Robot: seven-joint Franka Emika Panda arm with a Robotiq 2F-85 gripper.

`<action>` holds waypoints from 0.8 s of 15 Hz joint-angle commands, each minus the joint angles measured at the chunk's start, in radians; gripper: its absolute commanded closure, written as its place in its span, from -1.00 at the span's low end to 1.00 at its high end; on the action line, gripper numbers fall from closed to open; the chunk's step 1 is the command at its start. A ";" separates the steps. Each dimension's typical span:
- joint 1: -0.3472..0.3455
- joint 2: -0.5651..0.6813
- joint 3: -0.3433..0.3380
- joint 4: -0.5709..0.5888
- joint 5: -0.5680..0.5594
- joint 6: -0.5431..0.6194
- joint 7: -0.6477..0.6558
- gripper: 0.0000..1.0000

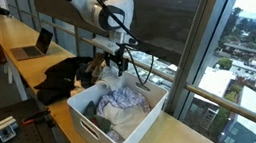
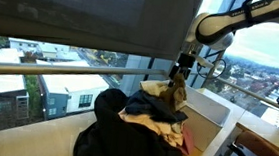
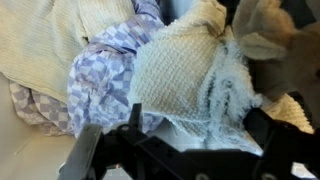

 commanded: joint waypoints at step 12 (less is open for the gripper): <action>0.169 -0.072 0.072 -0.092 -0.011 -0.032 0.040 -1.00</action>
